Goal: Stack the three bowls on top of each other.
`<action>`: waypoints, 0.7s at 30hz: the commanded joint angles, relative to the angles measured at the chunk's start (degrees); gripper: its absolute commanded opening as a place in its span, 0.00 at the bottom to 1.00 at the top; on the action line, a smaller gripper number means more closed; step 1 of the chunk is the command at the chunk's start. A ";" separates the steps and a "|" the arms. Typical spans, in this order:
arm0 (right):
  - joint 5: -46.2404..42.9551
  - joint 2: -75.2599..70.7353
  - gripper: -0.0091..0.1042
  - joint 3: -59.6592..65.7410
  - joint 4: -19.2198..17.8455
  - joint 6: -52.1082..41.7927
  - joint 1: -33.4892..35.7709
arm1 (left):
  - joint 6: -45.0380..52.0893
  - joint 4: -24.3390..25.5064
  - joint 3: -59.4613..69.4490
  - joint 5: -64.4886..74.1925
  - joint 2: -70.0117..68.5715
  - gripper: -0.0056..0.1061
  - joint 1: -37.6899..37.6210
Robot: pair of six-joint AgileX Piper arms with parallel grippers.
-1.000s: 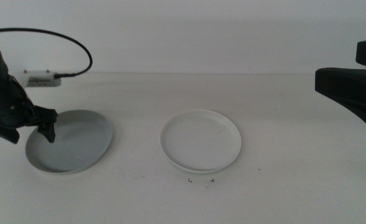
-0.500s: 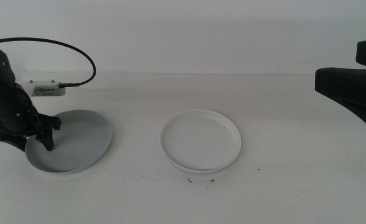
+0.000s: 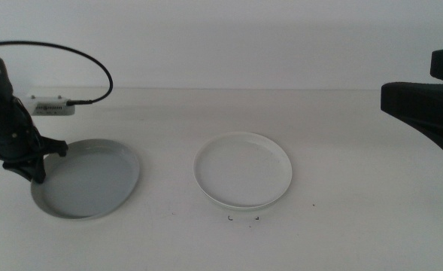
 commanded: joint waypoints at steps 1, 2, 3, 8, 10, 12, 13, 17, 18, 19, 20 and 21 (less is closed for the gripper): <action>-0.69 -0.16 0.90 0.22 -0.01 -0.06 0.00 | 0.26 -1.01 -1.93 4.27 -2.86 0.03 -1.08; -0.69 -0.16 0.90 0.22 -0.01 -0.06 0.00 | 0.26 -2.42 -3.47 5.65 -4.24 0.03 -1.65; -0.69 -0.16 0.90 0.22 -0.01 -0.06 0.00 | 0.26 -4.63 -5.20 6.76 -5.42 0.03 -2.41; -0.69 -0.16 0.90 0.22 -0.01 0.36 0.00 | -1.02 -12.31 -15.28 11.30 -7.07 0.03 -9.02; -0.69 -0.16 0.90 0.22 -0.01 0.36 0.00 | -3.41 -12.45 -19.58 11.30 -5.90 0.03 -12.52; -0.69 -0.16 0.90 0.22 -0.01 0.36 0.00 | -4.36 -12.45 -22.97 11.30 -4.30 0.03 -15.61; -0.69 -0.16 0.90 0.22 -0.01 0.36 0.00 | -4.64 -12.45 -24.66 11.30 -3.26 0.03 -17.24; -0.69 -0.16 0.90 0.22 -0.01 0.36 0.00 | -6.59 -12.06 -28.79 11.30 0.52 0.03 -22.48; -0.69 -0.16 0.90 0.22 -0.01 0.36 0.00 | -6.99 -12.06 -29.41 11.30 1.45 0.03 -23.67; -0.69 -0.16 0.90 0.22 -0.01 0.36 0.00 | -7.26 -12.16 -29.76 11.30 2.27 0.03 -24.80; -0.69 -0.16 0.90 0.22 -0.01 0.36 0.00 | -7.26 -12.06 -29.90 11.30 2.78 0.03 -25.64; -0.69 -0.16 0.90 0.22 -0.01 0.36 0.00 | -7.26 -12.06 -30.12 11.30 3.53 0.03 -26.56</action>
